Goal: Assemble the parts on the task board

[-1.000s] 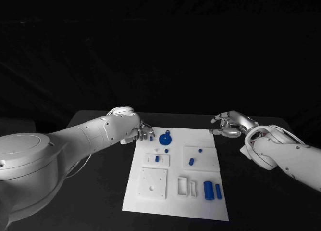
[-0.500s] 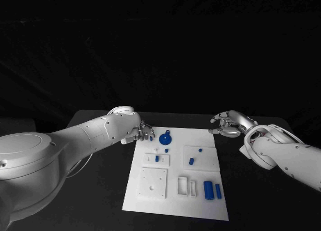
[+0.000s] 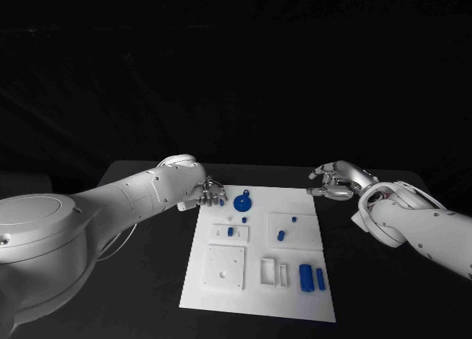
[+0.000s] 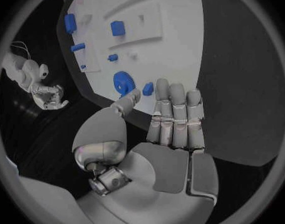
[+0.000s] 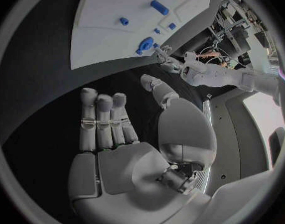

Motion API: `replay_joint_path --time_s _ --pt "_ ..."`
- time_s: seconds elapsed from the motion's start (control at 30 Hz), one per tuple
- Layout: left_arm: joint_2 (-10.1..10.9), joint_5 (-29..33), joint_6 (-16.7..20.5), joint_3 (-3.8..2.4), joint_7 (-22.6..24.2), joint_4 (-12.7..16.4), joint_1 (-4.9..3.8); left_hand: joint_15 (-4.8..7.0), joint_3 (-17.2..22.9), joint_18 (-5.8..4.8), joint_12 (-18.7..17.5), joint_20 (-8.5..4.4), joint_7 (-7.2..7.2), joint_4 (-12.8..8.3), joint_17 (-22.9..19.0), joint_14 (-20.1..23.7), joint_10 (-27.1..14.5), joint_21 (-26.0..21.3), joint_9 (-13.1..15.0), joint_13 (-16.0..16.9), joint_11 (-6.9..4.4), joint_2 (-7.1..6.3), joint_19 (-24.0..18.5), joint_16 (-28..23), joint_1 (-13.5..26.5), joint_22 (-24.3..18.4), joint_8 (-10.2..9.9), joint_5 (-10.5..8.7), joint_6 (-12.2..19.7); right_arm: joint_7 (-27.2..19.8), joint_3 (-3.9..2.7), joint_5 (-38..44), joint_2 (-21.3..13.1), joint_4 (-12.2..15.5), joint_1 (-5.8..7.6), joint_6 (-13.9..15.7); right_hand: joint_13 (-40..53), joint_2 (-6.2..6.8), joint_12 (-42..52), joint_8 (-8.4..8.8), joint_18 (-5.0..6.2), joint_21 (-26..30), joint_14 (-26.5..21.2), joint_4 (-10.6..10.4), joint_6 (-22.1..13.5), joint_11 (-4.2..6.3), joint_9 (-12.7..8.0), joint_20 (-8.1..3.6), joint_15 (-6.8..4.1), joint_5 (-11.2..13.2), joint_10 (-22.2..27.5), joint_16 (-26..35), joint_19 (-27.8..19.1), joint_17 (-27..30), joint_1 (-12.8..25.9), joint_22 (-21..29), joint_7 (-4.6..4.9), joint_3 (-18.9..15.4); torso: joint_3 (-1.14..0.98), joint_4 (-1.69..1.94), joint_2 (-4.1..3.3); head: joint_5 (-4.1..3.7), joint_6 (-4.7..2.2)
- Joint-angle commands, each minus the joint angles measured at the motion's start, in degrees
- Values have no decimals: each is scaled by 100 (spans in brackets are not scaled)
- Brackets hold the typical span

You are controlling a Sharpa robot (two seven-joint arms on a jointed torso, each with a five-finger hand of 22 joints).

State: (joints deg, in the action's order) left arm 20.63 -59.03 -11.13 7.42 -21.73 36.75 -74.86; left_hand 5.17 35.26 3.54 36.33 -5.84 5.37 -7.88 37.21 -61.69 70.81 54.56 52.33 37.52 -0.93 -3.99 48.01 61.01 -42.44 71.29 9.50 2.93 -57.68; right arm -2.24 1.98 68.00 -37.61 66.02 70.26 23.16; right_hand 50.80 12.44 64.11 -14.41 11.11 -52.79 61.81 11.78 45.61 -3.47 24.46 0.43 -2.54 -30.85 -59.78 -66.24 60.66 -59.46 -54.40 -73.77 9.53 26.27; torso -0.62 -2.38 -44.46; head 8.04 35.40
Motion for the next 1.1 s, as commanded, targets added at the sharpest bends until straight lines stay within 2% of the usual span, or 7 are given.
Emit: replay_joint_path --time_s 0.03,0.43,0.73,0.97,1.1 --pt "-27 130 -109 -3 115 -2 5 -26 3 -65 -23 -449 0 -54 11 14 -22 -34 -14 9 11 96 -54 -32 -28 10 34 -13 29 -41 0 14 7 8 -2 -15 -5 -50 35 -20 389 36 -39 2 -2 2 -5 9 -10 -21 35 -28 -11 10 4 -9 45 17 0 1 2 -2 -2" --pt "-81 188 -140 -3 145 -79 36 -33 -8 -68 -39 -442 1 -122 22 16 -13 -45 -55 10 12 237 -58 -39 -116 23 62 -14 34 -41 0 14 2 21 -2 -17 -7 -48 36 -21 389 37 -40 1 -1 2 -6 9 -10 -20 35 -29 -11 13 6 -10 45 17 -2 0 -3 -13 1" --pt "-77 188 -141 -2 141 -119 42 -35 -12 -70 -44 -440 3 -129 24 16 -13 -48 -64 9 14 274 -58 -41 -127 26 67 -14 38 -40 0 14 -10 29 -2 -26 -8 -48 37 -21 389 37 -40 -1 -1 2 -6 10 -10 -19 36 -30 -11 14 8 -11 45 16 -1 -2 -3 -29 11" --pt "-86 269 -170 -2 189 -134 42 -38 -8 -72 -54 -435 6 -154 31 18 -11 -59 -92 11 17 425 -60 -47 -173 33 82 -13 52 -40 0 14 -15 32 -2 -36 -9 -47 37 -22 389 38 -41 -2 0 2 -6 10 -9 -19 36 -31 -11 16 10 -11 45 16 0 3 1 -40 20" --pt "-92 292 -192 -2 209 -146 42 -40 -13 -74 -60 -433 11 -168 33 22 -15 -64 -104 12 21 463 -64 -51 -184 36 82 -13 69 -37 0 14 -20 38 -2 -39 -9 -47 38 -22 389 38 -41 -3 0 2 -6 10 -10 -19 36 -31 -11 16 11 -11 45 16 1 2 1 -44 21"
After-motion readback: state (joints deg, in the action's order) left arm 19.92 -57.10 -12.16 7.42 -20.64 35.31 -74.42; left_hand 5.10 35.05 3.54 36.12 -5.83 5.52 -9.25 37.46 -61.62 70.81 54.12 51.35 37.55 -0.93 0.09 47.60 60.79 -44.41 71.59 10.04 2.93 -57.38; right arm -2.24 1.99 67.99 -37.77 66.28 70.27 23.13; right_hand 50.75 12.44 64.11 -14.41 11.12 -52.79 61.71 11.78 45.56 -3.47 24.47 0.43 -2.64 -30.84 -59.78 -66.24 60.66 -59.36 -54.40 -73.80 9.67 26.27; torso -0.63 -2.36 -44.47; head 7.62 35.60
